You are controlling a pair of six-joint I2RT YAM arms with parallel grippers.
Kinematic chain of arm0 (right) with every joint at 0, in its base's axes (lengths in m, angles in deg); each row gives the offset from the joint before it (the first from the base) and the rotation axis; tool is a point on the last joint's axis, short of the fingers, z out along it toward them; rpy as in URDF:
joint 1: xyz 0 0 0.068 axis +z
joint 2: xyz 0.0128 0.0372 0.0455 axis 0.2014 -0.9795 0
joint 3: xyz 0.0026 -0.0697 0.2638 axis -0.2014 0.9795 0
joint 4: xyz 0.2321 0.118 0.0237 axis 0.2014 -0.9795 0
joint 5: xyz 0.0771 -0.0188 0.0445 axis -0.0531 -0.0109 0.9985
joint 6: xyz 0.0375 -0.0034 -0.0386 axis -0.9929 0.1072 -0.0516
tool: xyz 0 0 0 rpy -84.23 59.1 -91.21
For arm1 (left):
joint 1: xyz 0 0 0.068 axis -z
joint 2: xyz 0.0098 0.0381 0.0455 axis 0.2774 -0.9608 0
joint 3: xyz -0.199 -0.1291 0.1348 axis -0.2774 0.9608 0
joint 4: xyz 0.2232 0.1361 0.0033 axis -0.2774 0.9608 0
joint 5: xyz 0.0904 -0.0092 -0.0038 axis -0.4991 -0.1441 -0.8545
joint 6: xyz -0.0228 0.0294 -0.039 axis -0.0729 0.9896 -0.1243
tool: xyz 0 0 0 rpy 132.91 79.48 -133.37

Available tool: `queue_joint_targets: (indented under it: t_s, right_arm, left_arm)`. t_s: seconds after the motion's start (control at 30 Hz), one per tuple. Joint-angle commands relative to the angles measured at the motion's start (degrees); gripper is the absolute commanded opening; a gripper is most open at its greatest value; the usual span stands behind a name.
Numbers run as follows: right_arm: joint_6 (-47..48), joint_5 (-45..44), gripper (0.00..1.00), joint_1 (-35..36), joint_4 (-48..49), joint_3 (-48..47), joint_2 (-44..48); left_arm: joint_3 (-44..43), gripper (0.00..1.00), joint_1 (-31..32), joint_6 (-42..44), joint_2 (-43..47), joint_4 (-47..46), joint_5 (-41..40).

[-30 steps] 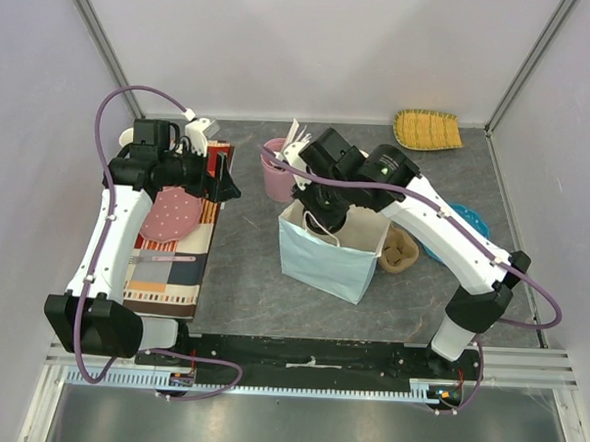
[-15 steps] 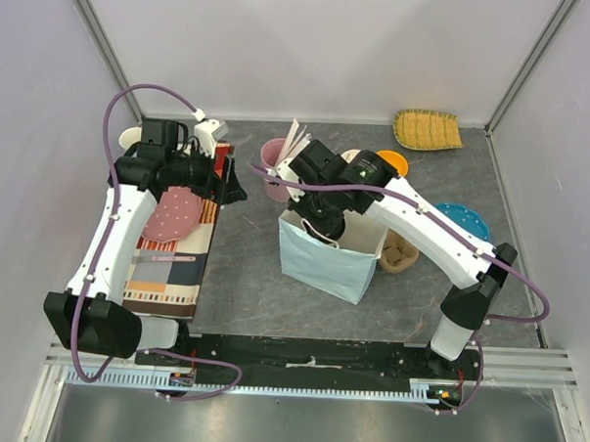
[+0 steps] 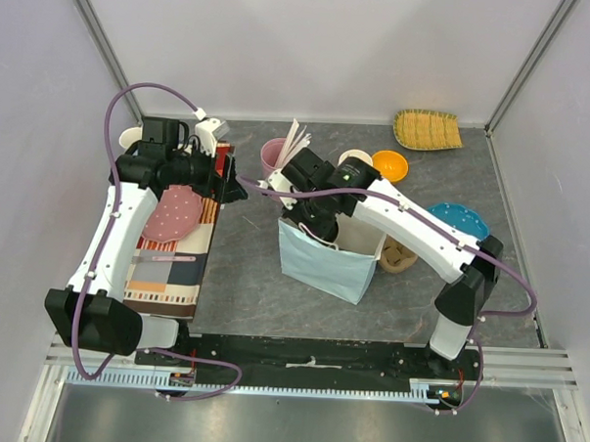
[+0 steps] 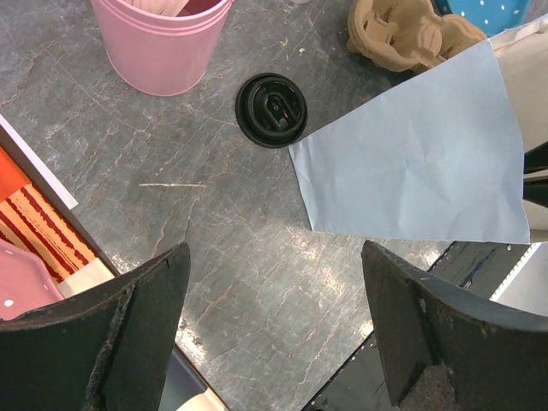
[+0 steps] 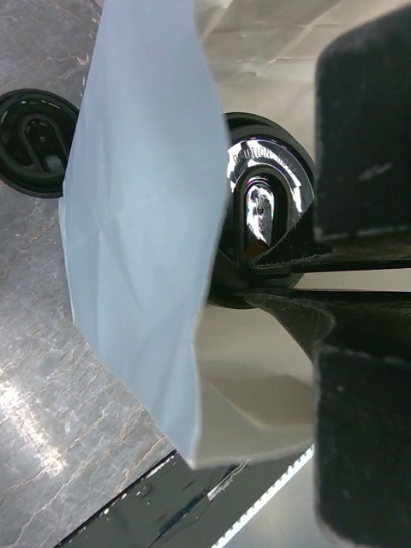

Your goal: Pack the takeout coffee

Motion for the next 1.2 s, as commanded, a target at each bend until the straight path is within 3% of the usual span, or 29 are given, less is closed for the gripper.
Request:
queue_joint_targets:
  t_s: [0.0,0.97,1.17]
  right_arm:
    - [2.0,1.1,0.0,-0.3,2.1,1.3,-1.2]
    - [2.7,1.6,0.0,-0.3,8.5,9.9,-2.9]
    - [1.0,-1.3,0.0,-0.2,5.8,10.2,-2.6]
  left_arm:
    - [-1.6,0.88,0.2,1.9,0.7,-0.5,1.7]
    - [-1.6,0.88,0.2,2.1,0.7,-0.6,0.9]
    - [-1.6,0.88,0.2,2.2,0.9,-0.6,0.8]
